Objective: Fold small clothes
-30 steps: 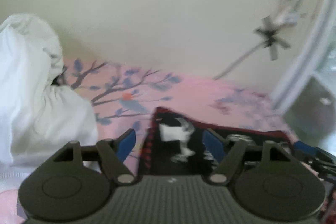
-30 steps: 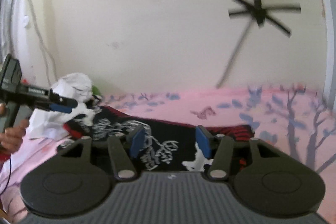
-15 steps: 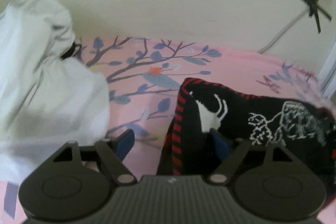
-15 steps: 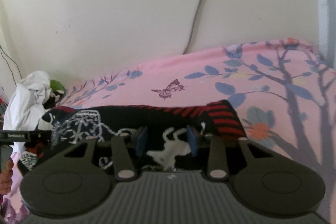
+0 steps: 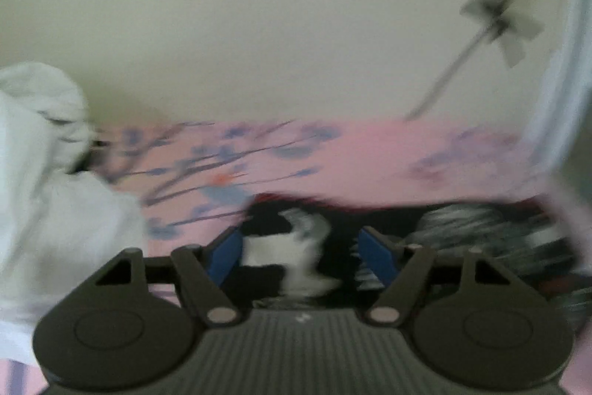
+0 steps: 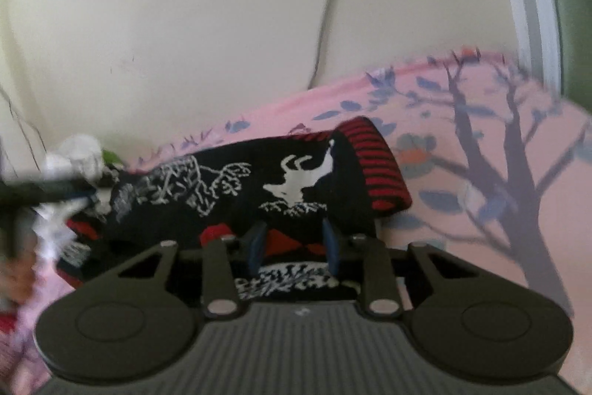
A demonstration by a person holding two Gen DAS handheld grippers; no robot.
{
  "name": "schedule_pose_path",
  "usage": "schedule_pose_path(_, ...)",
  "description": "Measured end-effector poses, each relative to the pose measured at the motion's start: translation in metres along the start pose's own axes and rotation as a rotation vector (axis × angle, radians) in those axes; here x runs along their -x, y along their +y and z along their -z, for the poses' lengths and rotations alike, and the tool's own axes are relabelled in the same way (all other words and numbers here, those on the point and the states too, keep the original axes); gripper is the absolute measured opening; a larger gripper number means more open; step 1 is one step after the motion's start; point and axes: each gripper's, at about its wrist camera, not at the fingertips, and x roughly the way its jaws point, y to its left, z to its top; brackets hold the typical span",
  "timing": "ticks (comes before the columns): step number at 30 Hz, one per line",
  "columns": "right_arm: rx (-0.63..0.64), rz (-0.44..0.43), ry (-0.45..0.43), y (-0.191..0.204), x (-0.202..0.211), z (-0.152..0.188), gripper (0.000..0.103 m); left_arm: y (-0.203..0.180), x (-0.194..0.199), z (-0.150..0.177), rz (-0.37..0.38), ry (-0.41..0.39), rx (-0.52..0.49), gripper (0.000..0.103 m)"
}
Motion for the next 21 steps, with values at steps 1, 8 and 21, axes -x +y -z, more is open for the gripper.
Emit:
schedule_pose_path(1,-0.016,-0.009,0.003,-0.002,0.002,0.000,0.019,0.006,-0.017,0.006,-0.008,0.047,0.017,0.090)
schedule_pose_path(8,-0.254,-0.057,-0.112,-0.028,0.045,-0.002,0.050,0.049,-0.012,0.008,0.137,0.072,0.255,0.085)
schedule_pose_path(21,-0.419,-0.089,0.004,-0.041,0.014,0.002,0.065,-0.048,0.031,0.000,0.218,-0.018,0.000,0.074)
